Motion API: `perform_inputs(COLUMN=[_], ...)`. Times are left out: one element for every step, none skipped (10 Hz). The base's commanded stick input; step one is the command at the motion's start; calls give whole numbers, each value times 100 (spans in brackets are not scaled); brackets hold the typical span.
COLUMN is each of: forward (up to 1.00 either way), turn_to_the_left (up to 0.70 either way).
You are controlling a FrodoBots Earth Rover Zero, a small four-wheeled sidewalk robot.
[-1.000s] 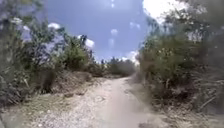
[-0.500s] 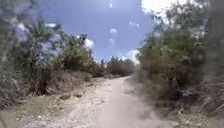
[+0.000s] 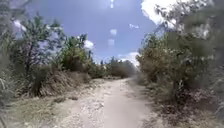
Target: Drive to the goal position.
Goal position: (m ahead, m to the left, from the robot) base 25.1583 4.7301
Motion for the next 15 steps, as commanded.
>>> perform_inputs(forward=[45, 45, 45, 45, 45, 45, 45, 45, 45, 45, 45, 45, 45, 45, 45], turn_to_the_left=[0, 0, 0, 0, 0, 0, 0, 0, 0, 0, 0, 0, 0, 0, 0])
